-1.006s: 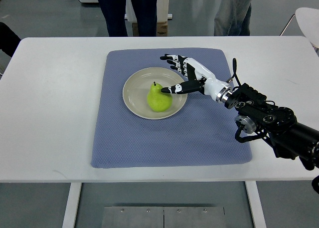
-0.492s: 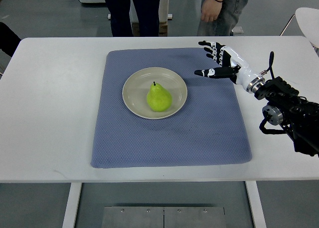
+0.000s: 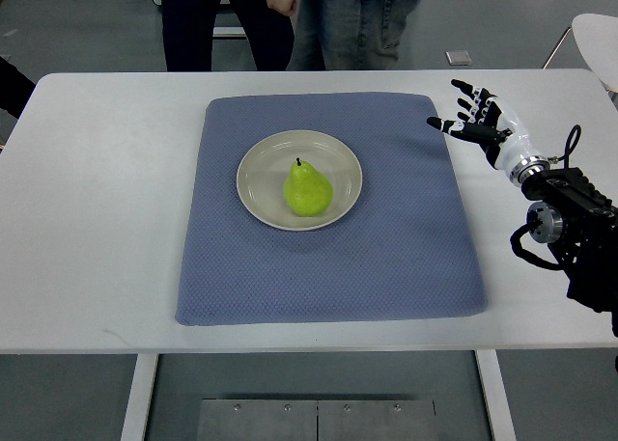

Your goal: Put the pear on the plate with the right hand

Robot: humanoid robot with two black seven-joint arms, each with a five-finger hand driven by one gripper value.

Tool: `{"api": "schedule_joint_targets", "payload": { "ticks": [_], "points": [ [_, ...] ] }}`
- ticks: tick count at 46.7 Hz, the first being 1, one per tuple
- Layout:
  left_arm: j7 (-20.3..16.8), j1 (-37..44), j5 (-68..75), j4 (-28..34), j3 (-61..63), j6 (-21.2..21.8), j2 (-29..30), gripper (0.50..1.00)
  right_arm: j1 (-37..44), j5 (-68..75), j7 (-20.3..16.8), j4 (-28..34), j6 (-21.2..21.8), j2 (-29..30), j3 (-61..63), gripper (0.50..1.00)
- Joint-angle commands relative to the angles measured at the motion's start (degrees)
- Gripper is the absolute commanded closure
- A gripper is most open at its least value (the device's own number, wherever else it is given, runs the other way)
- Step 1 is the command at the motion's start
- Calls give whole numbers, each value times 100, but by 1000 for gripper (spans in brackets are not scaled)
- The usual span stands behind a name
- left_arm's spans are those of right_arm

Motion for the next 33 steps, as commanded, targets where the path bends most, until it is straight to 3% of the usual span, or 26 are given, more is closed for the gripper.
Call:
{"api": "schedule_joint_targets", "payload": {
  "ticks": [1,14,33],
  "points": [
    [0,0,0,0,0,0,0,500,-39,-1,-136,4,-24,-16,241,505],
    [0,0,0,0,9,0,0,500,-206,-10,-233,22,-306,-157,970,500],
    [0,0,0,0,0,0,0,500,-408,-1,-242,84,-262,-139,1542,500]
  ]
}}
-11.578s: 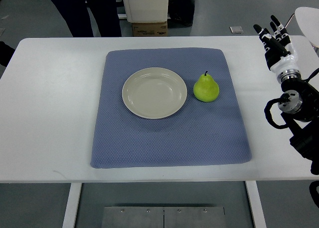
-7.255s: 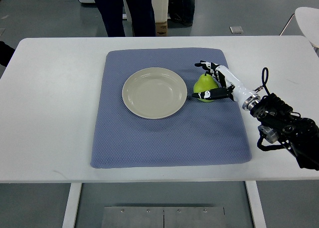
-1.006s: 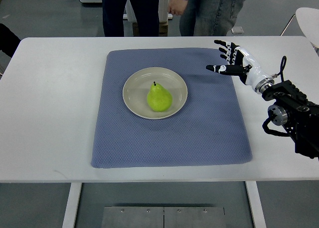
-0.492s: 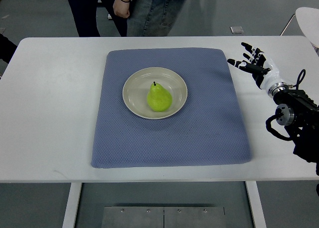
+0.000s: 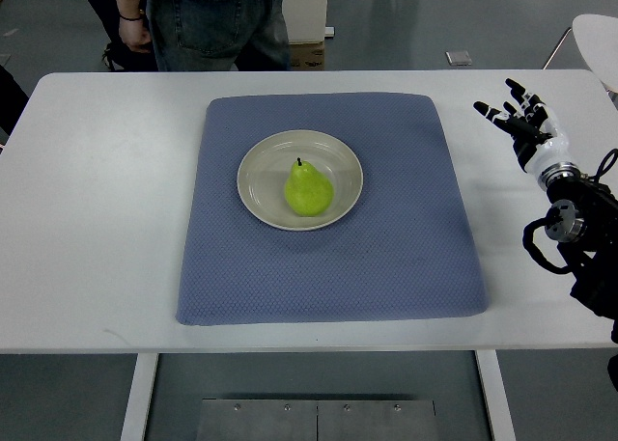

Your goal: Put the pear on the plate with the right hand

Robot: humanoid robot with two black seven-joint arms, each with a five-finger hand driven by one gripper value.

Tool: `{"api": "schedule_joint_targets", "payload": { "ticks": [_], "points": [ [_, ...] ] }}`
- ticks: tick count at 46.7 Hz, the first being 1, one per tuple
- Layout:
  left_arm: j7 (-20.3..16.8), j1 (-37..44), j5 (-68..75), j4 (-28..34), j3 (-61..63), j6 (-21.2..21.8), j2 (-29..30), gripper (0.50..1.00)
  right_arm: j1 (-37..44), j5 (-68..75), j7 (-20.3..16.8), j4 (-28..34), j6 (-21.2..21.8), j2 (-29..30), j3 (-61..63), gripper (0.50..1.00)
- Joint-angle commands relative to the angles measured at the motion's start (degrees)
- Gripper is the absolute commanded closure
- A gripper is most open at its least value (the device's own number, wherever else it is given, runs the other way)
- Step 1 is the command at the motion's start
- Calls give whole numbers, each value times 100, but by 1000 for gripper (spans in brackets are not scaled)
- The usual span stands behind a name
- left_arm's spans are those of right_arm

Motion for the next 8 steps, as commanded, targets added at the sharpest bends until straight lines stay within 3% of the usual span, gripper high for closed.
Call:
{"api": "schedule_joint_targets", "payload": {
  "ticks": [1,8],
  "points": [
    [0,0,-2,1,-4,0,0,500,-53,0,7,2,1,-9,2,500],
    [0,0,-2,1,-4,0,0,500,-71,0,7,2,9,0,20,500]
  ]
}}
